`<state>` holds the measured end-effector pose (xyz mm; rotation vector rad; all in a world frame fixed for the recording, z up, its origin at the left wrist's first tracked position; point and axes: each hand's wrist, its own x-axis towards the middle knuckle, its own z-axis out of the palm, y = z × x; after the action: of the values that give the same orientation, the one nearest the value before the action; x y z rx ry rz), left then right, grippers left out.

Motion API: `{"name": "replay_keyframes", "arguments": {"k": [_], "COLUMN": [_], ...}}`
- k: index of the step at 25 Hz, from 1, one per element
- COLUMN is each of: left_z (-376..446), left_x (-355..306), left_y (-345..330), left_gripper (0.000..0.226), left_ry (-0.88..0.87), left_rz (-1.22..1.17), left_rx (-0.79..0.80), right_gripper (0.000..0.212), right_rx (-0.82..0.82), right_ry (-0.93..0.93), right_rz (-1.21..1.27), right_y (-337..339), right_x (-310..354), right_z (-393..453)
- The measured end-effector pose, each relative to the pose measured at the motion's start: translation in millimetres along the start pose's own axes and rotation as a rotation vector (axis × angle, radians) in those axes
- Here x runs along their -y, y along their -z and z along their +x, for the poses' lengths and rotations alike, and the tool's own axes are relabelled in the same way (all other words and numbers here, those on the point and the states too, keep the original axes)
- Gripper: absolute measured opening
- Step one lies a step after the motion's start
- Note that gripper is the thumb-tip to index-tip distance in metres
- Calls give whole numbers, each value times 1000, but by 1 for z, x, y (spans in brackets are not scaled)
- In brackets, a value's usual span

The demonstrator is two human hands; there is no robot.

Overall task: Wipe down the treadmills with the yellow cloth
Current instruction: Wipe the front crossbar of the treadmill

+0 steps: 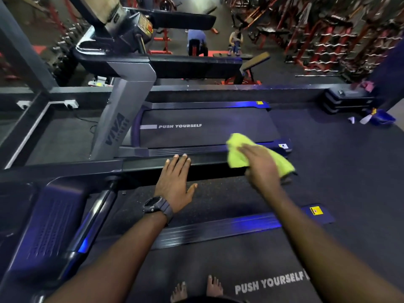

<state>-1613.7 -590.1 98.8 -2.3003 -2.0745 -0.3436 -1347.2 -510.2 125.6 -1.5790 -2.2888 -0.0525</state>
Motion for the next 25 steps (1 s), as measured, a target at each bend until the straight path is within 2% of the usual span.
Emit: {"name": "replay_keyframes", "arguments": {"k": [2, 3, 4, 7, 8, 9, 10, 11, 13, 14, 15, 16, 18, 20, 21, 22, 23, 25], "left_z": [-2, -1, 0, -1, -3, -7, -12, -18, -31, -34, -33, -33, -30, -31, -34, -39, -42, -46], "left_x": [5, 4, 2, 0, 4, 11, 21, 31, 47, 50, 51, 51, 51, 58, 64, 72, 77, 83], "left_y": [1, 1, 1, 3, 6, 9, 12, 15, 19, 19, 19, 19, 19, 24, 28, 32, 36, 41], "left_gripper": [78, 79, 80, 81, 79, 76, 74, 72, 72, 72, 73, 73, 74, 70, 67, 63, 60, 59], "left_ry": [-19, -18, -16, 22, 54, 87, 114, 140, 193, 208, 218, 228, 246, 255, 263, 285, 317, 382], "left_rz": [-13, -17, -14, -18, -19, 0, 30, 54, 74, 76, 76, 79, 59, 22, 18, 21, 19, -24], "left_rx": [16, 26, 34, 29, 6, -21, -37, -41, -49, -53, -48, -42, -43, -62, -74, -82, -84, -97], "right_gripper": [74, 70, 68, 68, 69, 69, 71, 74, 74, 72, 69, 67, 65, 72, 77, 78, 77, 70], "right_rx": [-95, -64, -50, 13, 46, 81, 76, 57, -43, -28, 6, 46, 105, 159, 163, 139, 88, 77], "right_ry": [-373, -457, -444, 6, 169, 254, 245, 132, -228, -321, -332, -258, 65, 339, 352, 262, 93, -152], "right_rz": [46, 47, 24, 36, 33, 43, 59, 57, 68, 37, 8, 2, 21, 65, 86, 103, 112, 43], "right_y": [23, 25, 17, -15, -22, -20, -15, -9, 6, 6, -1, -12, -29, -26, -22, -20, -13, -13], "right_x": [-42, -30, 1, 123, 134, 121, 94, 62, 22, 32, 60, 103, 172, 172, 151, 127, 109, 132], "right_z": [0, 2, 6, 5, 4, 7, 11, 11, 7, 8, 10, 13, 13, 22, 25, 25, 22, 14]}}
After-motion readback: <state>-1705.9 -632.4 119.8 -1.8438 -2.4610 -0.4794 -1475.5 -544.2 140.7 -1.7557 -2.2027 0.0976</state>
